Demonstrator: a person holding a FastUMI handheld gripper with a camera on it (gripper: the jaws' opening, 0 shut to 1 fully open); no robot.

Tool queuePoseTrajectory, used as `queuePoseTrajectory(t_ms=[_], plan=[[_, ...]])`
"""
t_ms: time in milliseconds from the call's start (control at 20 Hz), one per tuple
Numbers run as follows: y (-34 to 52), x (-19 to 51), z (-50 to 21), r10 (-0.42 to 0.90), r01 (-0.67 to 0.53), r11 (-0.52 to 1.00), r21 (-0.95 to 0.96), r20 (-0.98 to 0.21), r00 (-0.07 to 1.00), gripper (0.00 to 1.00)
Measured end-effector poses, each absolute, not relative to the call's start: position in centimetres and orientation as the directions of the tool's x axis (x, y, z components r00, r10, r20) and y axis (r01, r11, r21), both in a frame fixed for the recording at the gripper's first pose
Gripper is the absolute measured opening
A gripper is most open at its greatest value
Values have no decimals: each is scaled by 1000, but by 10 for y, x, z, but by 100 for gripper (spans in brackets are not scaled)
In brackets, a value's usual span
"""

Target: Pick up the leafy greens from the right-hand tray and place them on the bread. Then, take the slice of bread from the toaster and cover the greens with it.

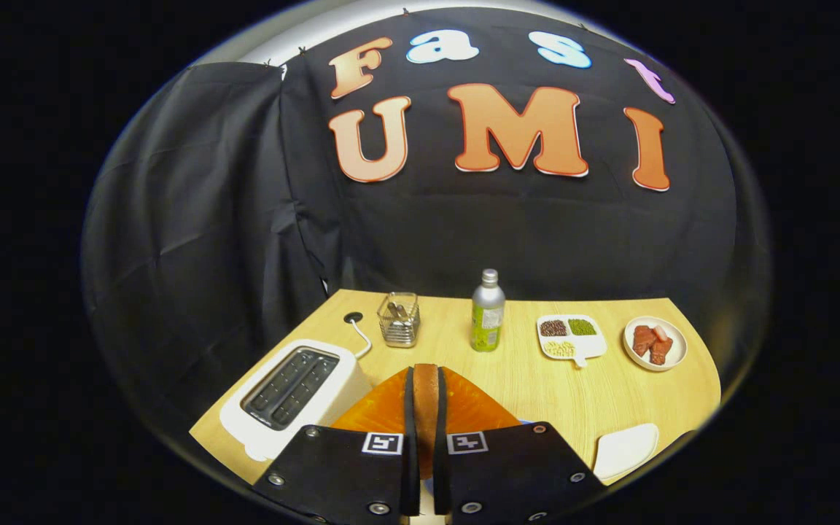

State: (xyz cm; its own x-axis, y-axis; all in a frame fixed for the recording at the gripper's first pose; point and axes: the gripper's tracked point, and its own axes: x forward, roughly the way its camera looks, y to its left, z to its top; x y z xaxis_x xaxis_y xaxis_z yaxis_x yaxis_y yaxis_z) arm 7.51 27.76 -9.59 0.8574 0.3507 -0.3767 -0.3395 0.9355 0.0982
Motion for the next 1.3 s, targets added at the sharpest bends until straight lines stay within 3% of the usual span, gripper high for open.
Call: queuePoseTrajectory(t_ms=[850, 1300], plan=[[233, 74, -195, 422, -384, 905, 182, -501, 755, 8], [203, 88, -211, 366, -351, 927, 133, -532, 763, 12]])
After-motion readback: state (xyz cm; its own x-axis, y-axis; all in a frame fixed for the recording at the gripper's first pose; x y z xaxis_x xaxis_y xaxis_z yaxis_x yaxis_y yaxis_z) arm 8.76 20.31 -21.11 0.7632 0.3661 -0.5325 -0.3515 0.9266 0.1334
